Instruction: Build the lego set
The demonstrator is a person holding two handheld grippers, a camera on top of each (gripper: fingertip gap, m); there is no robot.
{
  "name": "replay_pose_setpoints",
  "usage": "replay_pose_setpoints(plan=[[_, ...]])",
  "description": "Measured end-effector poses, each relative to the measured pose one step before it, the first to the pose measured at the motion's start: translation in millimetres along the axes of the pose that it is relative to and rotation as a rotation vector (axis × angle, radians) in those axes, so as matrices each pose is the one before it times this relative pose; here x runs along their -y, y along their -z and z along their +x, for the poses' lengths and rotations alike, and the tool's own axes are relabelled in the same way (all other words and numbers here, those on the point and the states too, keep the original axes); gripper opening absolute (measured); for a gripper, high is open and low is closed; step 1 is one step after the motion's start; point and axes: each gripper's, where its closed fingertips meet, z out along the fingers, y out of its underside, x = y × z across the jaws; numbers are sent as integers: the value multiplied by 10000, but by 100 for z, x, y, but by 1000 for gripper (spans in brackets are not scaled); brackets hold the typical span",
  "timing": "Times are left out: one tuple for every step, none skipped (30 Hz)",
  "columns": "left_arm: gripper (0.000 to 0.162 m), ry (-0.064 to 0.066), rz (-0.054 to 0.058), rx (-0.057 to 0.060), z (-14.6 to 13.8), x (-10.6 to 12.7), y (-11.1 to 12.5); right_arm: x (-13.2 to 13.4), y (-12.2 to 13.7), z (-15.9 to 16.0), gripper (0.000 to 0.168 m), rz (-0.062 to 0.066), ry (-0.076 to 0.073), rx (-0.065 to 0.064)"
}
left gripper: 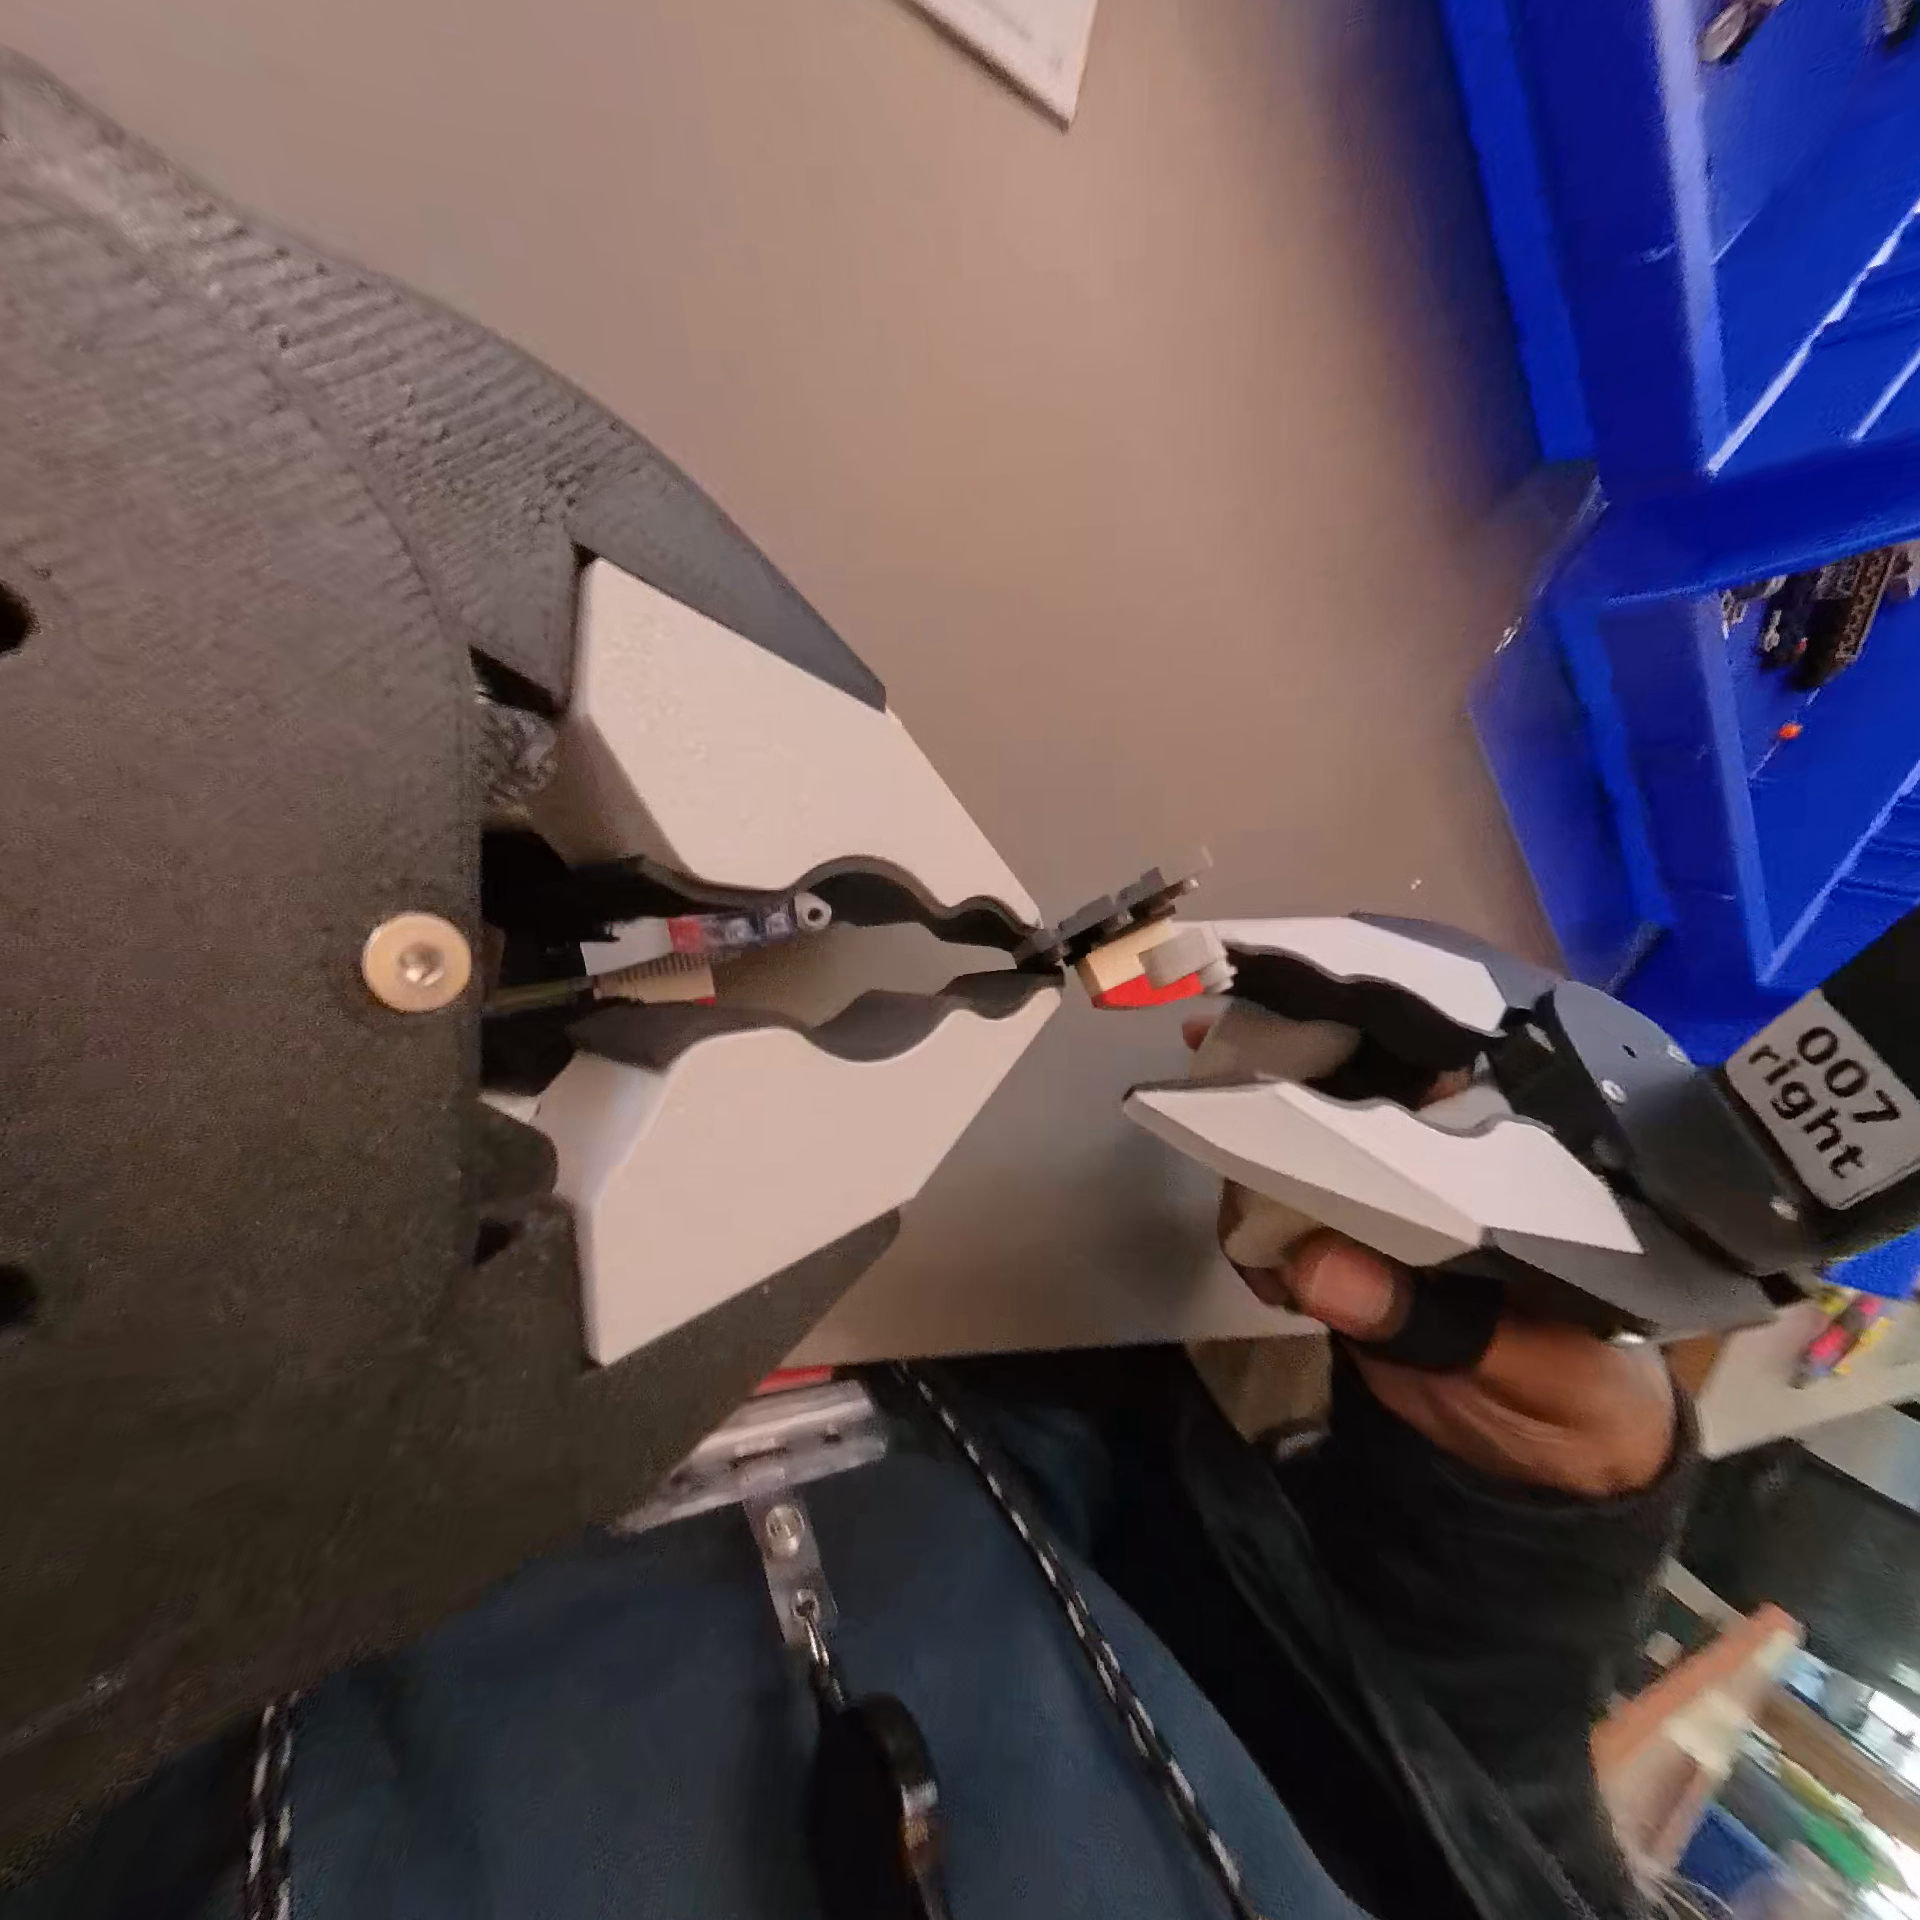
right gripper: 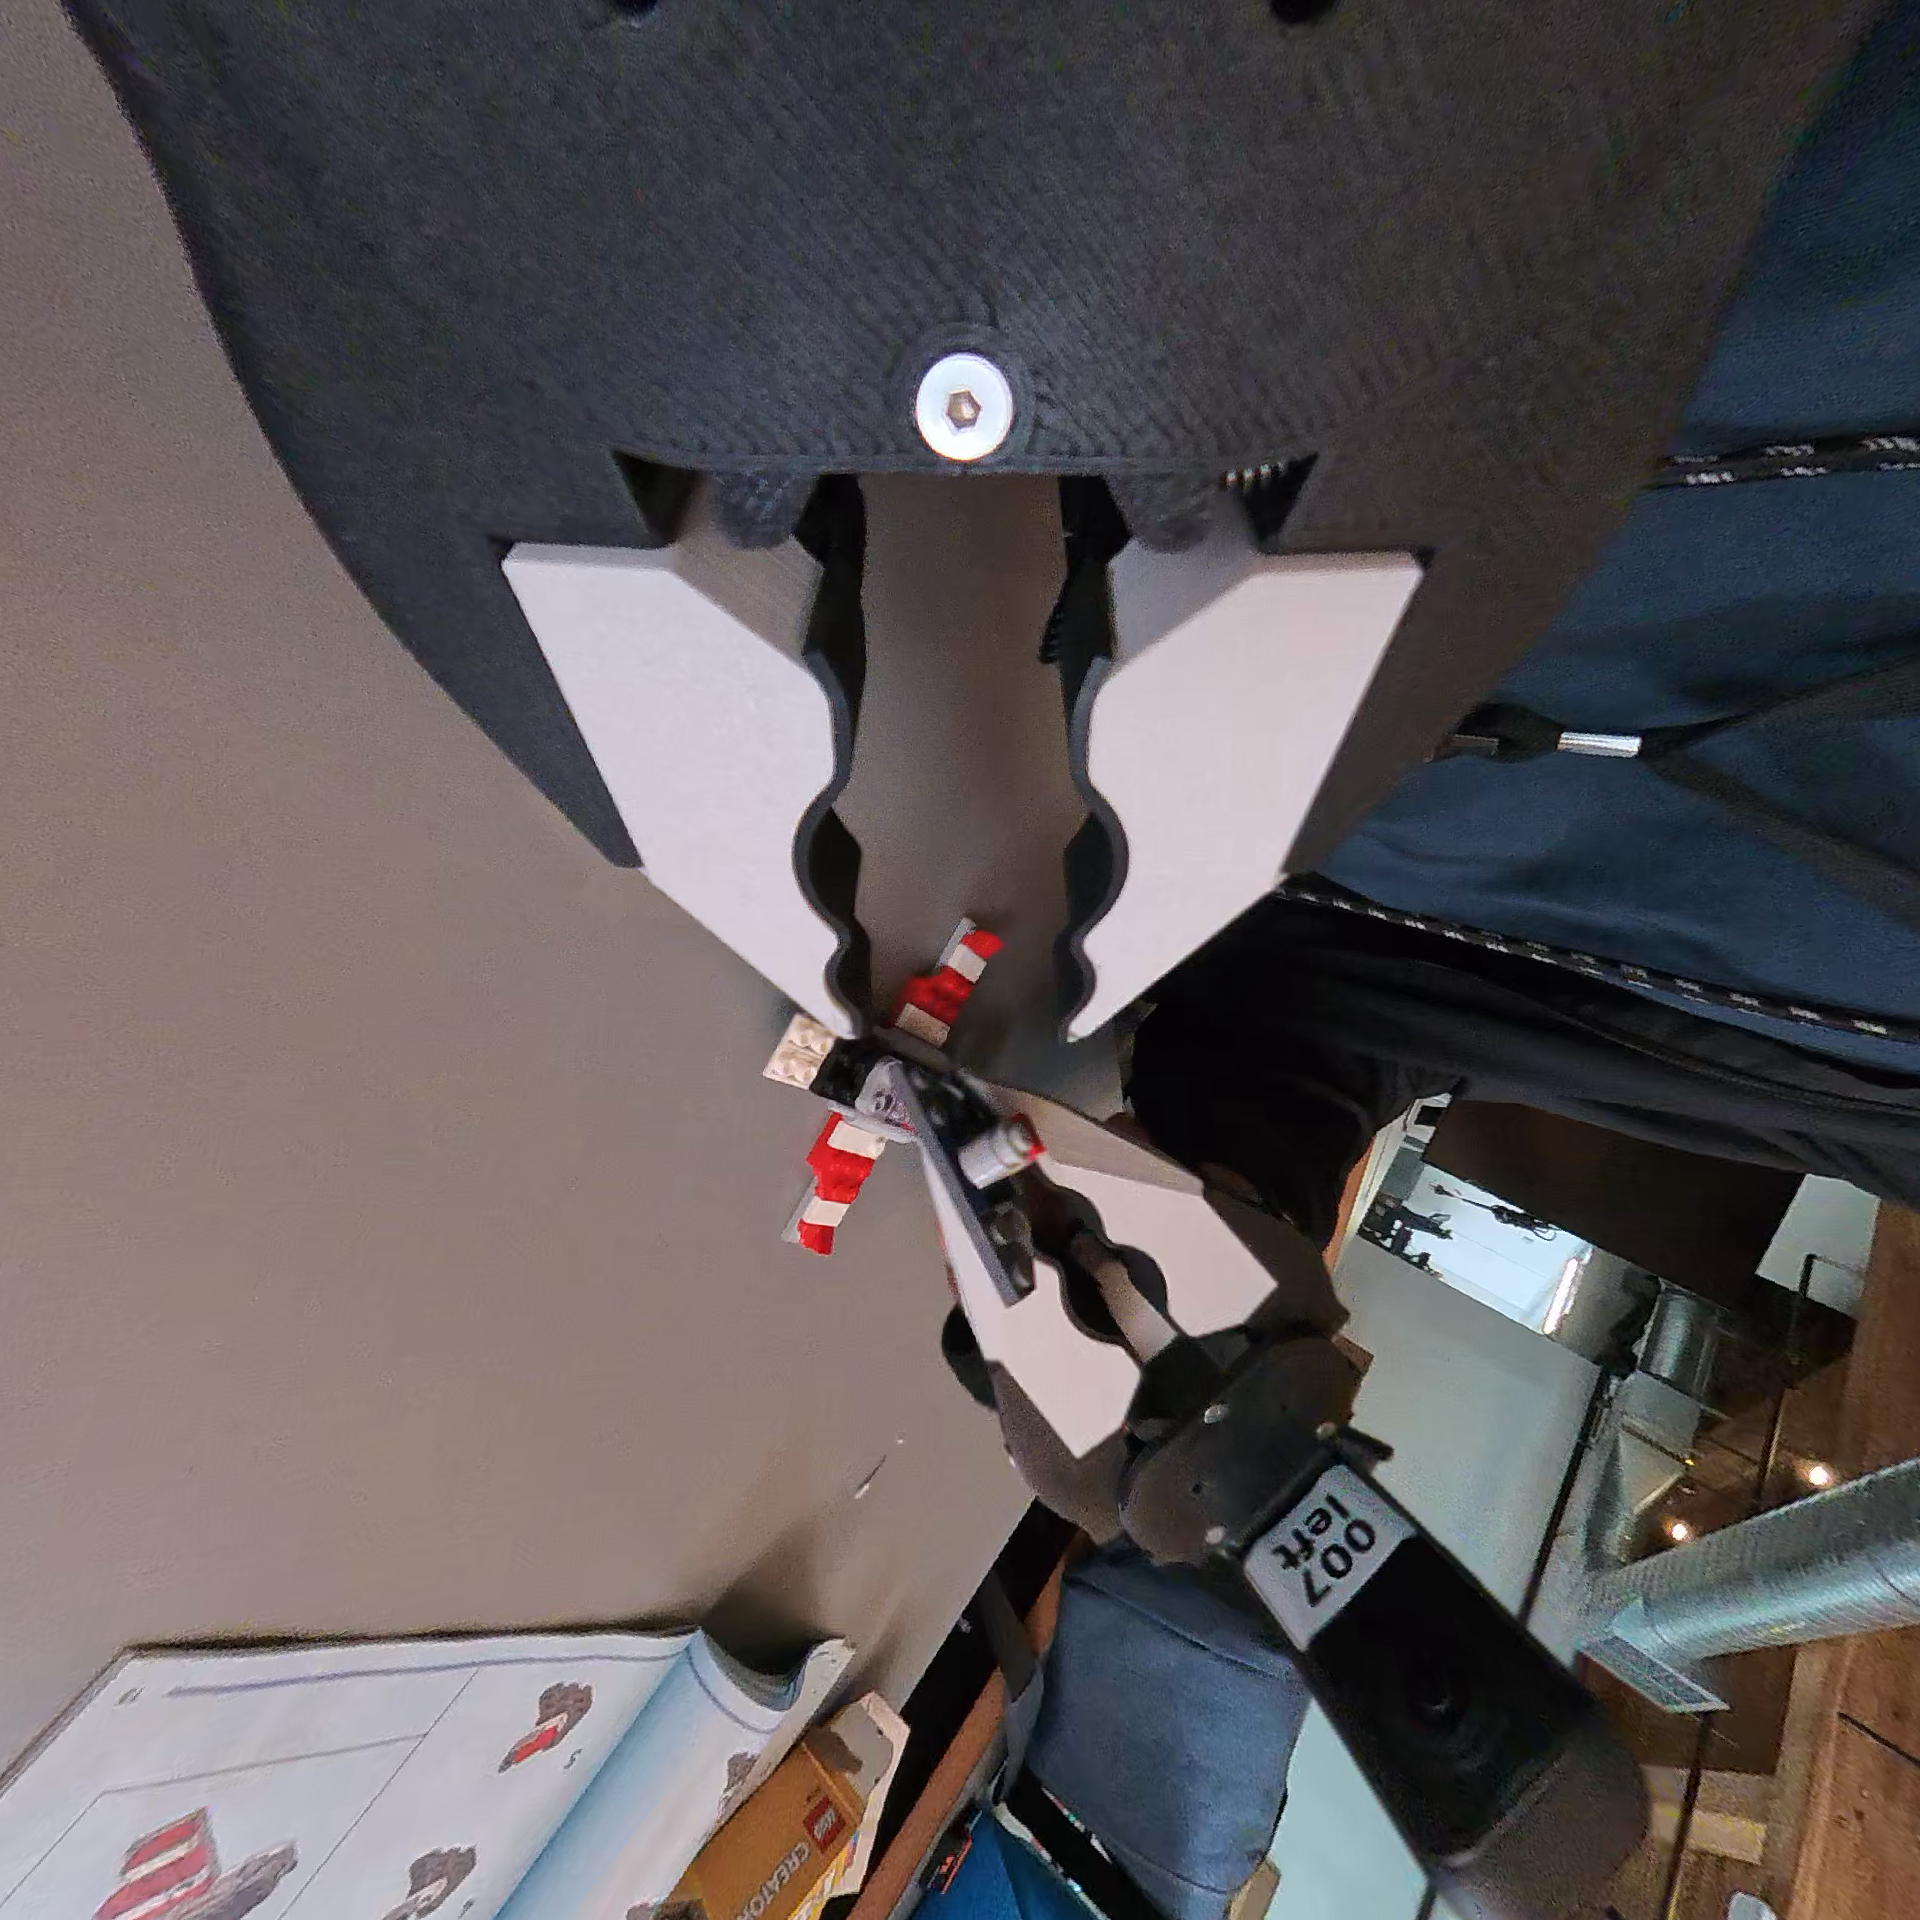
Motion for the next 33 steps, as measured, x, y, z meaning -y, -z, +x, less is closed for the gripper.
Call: replay_pose_setpoints(plan=[[3, 385, 163, -270, 180, 162, 11, 208, 33, 78, 36, 86, 32, 25], [4, 364, 187, -283, 225, 214, 25, 300, -16, -131, 38, 139, 26, 149], [4, 334, 163, -287, 237, 208, 10, 301, -77, -326, 39, 141, -15, 260], [4, 255, 128, -244, 209, 180, 8, 268, -125, -384, 40, 120, -56, 285], [4, 156, 68, -200, 222, 98, -31, 178, -170, -333, 40, 80, -50, 249], [4, 90, -17, -149, 204, -15, -58, 75, -192, -206, 40, 17, -40, 168], [4, 36, -66, -83, 137, -88, -81, -31, -196, -72, 39, -35, -30, 83], [4, 14, -97, -40, 96, -137, -93, -30, -156, -44, 35, -34, -24, 71], [4, 7, -126, -12, 59, -168, -101, -29, -113, -83, 27, -14, -40, 101], [4, -23, -117, 13, 42, -179, -72, 12, -50, 95, 23, 17, -97, 8], [5, -27, -119, 95, -71, -167, -22, 43, 15, 166, 22, 44, -140, -31], [7, -39, -139, 190, -179, -193, 37, 44, 53, 215, 22, 56, -162, -46], [15, -18, -185, 286, -340, -262, 114, 28, 79, 273, 22, 55, -176, -83], [26, -31, -221, 454, -587, -332, 175, -80, 99, 474, 21, 0, -236, -205], [34, -120, -258, 648, -857, -425, 242, -140, 96, 597, 22, -38, -232, -282], [40, -235, -349, 723, -918, -592, 209, -120, 61, 604, 21, -19, -195, -300], [47, -302, -457, 642, -742, -756, 57, -131, 16, 533, 21, -4, -160, -274], [51, -329, -535, 455, -423, -856, -117, -177, -45, 436, 21, -45, -172, -214], [52, -342, -527, 292, -150, -838, -245, -159, -96, 260, 21, -27, -165, -105], [50, -312, -466, 190, 15, -735, -311, -124, -114, 219, 21, -5, -173, -79], [50, -245, -363, 148, 52, -561, -304, -112, -124, 199, 21, -6, -129, -82], [48, -174, -177, 186, -51, -268, -188, -128, -117, 187, 21, -21, -98, -89], [40, -130, 60, 124, -17, 116, -3, -131, -117, 124, 21, -22, -71, -73], [34, -55, -79, 54, 10, -97, -31, -102, -109, 72, 21, -7, -62, -59], [26, -116, 5, 133, -89, -6, -5, -34, -101, 1, 21, 23, -29, -33], [22, -152, 66, 73, 16, 40, -2, -64, -87, 8, 21, 9, -40, -30], [17, -123, 80, 12, 123, 55, -18, -83, -93, 17, 21, -14, -42, -21], [16, -111, 97, 58, 81, 92, -24, -18, -69, 2, 21, 28, -29, -6], [16, -108, 104, 59, 112, 83, -9, -44, -73, 37, 21, 7, -47, -10], [16, -68, 112, 68, 83, 119, 9, -13, -29, 45, 21, 17, -30, -22], [16, -32, 121, 67, 77, 140, 39, 127, 32, 70, 21, 97, -9, -75], [15, 27, 119, 89, 0, 144, 63, 82, 44, 88, 21, 74, -29, -62], [16, 63, 102, 125, -80, 132, 78, 38, 28, 43, 21, 54, -48, -26]])
